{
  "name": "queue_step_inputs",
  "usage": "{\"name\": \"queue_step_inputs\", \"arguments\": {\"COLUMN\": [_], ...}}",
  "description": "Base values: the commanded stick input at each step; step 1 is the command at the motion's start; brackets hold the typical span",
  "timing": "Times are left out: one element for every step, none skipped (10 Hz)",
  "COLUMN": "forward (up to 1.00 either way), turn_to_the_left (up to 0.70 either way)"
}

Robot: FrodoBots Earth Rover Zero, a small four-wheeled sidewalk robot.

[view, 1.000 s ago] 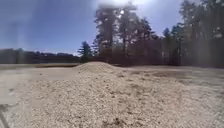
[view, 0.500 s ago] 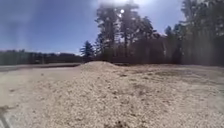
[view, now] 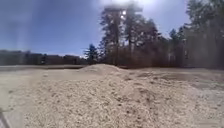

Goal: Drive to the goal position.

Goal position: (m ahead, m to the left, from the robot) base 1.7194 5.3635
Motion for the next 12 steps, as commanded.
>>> {"name": "queue_step_inputs", "arguments": {"forward": [0.7, 0.7, 0.7, 0.69, 0.67, 0.68, 0.68, 0.68, 0.67, 0.67, 0.67, 0.67], "turn_to_the_left": [0.35, 0.35, 0.35, 0.34, 0.34, 0.34, 0.34, 0.34, 0.34, 0.34, 0.34, 0.34]}}
